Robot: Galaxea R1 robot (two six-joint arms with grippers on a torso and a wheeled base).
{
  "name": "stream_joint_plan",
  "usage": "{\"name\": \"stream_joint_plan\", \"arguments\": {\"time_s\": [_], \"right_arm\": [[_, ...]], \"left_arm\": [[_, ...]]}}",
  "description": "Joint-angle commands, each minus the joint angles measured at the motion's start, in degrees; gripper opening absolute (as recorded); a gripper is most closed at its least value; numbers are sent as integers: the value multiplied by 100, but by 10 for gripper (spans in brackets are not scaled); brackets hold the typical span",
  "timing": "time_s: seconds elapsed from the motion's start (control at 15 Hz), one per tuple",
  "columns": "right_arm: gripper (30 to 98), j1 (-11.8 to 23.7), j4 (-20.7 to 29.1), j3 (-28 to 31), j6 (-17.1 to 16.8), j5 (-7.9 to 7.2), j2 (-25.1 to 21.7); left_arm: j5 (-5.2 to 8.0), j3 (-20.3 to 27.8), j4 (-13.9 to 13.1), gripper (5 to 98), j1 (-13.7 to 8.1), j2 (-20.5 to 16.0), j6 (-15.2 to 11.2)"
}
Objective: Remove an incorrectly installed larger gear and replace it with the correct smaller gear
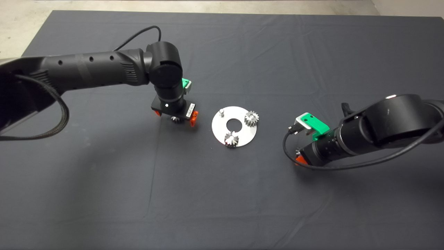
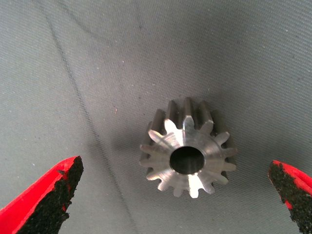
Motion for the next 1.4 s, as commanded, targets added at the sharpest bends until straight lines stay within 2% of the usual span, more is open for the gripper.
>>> {"name": "stream_joint_plan", "arguments": {"time_s": [0.0, 0.4, 0.6, 0.73, 0.93, 1.33], "right_arm": [[495, 46, -219, 56, 50, 29, -16], [506, 41, -219, 130, 53, 29, -24], [533, 37, -219, 139, 59, 29, -42], [533, 29, -203, 148, 50, 29, -16], [533, 29, -211, 235, 59, 29, -42], [533, 99, -175, 367, 129, 29, -182]], "left_arm": [[123, -61, 57, 976, -22, 24, 131], [90, -44, 40, 976, -26, 42, 131], [28, -44, 40, 976, -26, 42, 131], [-88, -53, 31, 976, -26, 50, 131], [-97, -53, 22, 972, -26, 94, 131], [-141, -79, 22, 895, -26, 103, 131]]}}
